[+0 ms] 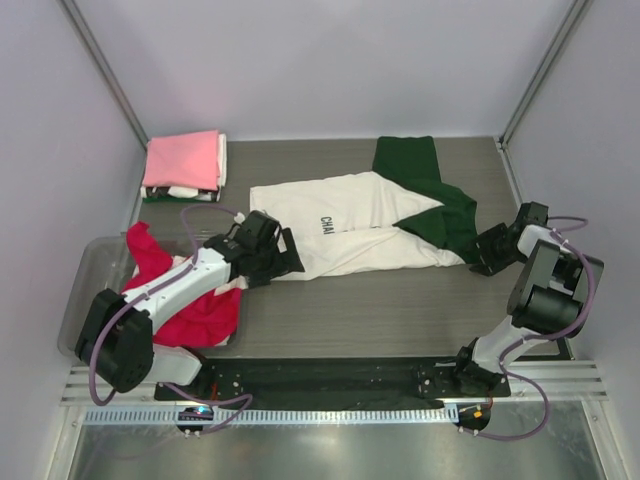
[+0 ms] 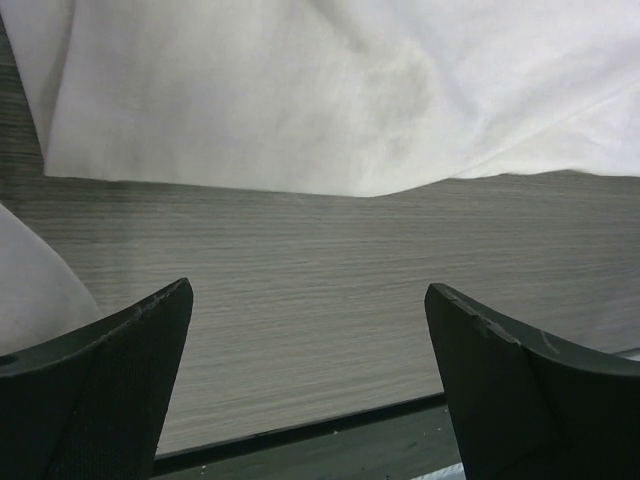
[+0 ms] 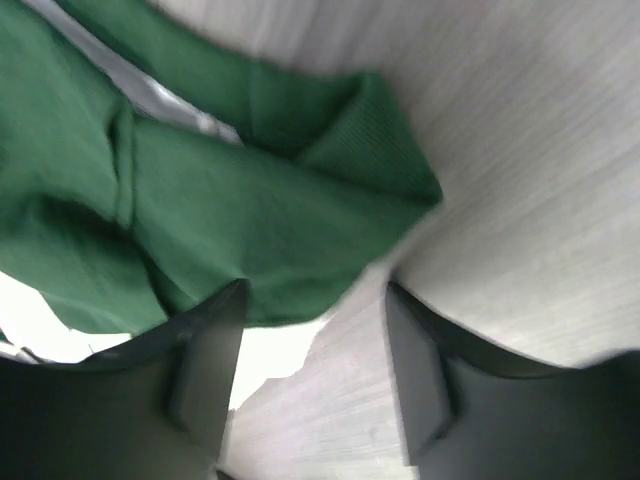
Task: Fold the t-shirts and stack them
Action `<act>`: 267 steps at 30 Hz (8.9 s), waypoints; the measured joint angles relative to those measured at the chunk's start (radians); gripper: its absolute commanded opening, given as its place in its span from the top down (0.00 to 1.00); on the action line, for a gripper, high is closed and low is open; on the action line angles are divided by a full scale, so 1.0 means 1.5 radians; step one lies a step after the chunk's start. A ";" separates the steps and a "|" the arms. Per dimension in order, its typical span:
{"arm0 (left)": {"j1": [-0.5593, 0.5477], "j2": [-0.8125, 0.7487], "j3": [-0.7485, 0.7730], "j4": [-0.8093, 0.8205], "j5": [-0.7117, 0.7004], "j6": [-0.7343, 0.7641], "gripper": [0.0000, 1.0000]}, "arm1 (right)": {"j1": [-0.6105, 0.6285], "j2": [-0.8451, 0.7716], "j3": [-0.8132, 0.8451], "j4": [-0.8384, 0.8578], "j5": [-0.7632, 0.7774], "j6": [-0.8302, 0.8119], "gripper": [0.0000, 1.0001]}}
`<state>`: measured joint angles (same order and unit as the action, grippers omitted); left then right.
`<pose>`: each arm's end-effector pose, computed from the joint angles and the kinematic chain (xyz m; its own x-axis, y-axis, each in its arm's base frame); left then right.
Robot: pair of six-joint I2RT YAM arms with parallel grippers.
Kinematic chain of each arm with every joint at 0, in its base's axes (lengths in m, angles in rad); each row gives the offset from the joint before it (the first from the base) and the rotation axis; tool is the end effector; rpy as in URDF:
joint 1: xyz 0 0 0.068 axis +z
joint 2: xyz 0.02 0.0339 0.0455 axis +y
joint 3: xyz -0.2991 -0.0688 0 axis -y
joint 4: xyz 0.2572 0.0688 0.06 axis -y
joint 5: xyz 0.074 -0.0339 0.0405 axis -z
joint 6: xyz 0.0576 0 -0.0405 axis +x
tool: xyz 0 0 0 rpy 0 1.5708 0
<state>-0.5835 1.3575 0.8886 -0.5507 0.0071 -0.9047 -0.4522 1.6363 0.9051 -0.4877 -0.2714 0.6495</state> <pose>0.2352 -0.1558 0.2310 -0.8749 -0.3645 -0.3189 -0.2166 0.8834 -0.4155 0.2907 -0.1241 0.1633 -0.4681 0.8752 -0.1223 0.7797 0.4742 0.4089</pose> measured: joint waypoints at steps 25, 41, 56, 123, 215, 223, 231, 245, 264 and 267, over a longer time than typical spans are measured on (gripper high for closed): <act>-0.018 0.050 -0.035 0.043 -0.097 -0.042 0.18 | -0.126 -0.052 -0.063 0.055 0.097 0.016 0.99; -0.018 0.236 0.082 0.069 -0.166 -0.004 1.00 | -0.127 -0.052 -0.068 0.064 0.085 0.016 0.99; -0.007 -0.107 0.005 -0.080 -0.278 -0.094 0.00 | -0.127 -0.052 -0.069 0.058 0.085 0.023 0.99; -0.132 0.064 -0.010 -0.080 -0.167 -0.093 0.20 | -0.122 -0.034 -0.070 0.090 0.033 0.017 0.99; -0.095 -0.267 0.040 -0.088 -0.276 -0.066 0.12 | 0.164 -0.212 0.087 -0.021 0.027 0.057 0.12; 0.026 -0.058 0.041 0.002 -0.186 0.006 0.12 | 0.260 0.100 0.288 0.013 -0.028 0.006 0.15; 0.049 0.167 0.105 0.083 -0.109 0.055 0.16 | 0.268 0.249 0.338 0.004 -0.026 -0.032 0.16; 0.053 0.378 0.253 0.162 -0.017 0.064 0.23 | 0.162 0.311 0.423 0.000 -0.019 -0.058 0.16; 0.055 0.106 0.242 0.032 -0.064 0.186 0.12 | 0.223 0.430 0.875 -0.082 0.021 -0.119 0.12; 0.055 0.039 0.175 0.019 -0.077 0.198 0.11 | 0.223 0.504 0.954 -0.052 0.031 -0.124 0.12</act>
<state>-0.5007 1.4158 1.1507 -0.5220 -0.1085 -0.6071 -0.1181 2.3924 2.3356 -0.5655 -0.2256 0.4629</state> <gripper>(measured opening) 0.883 0.879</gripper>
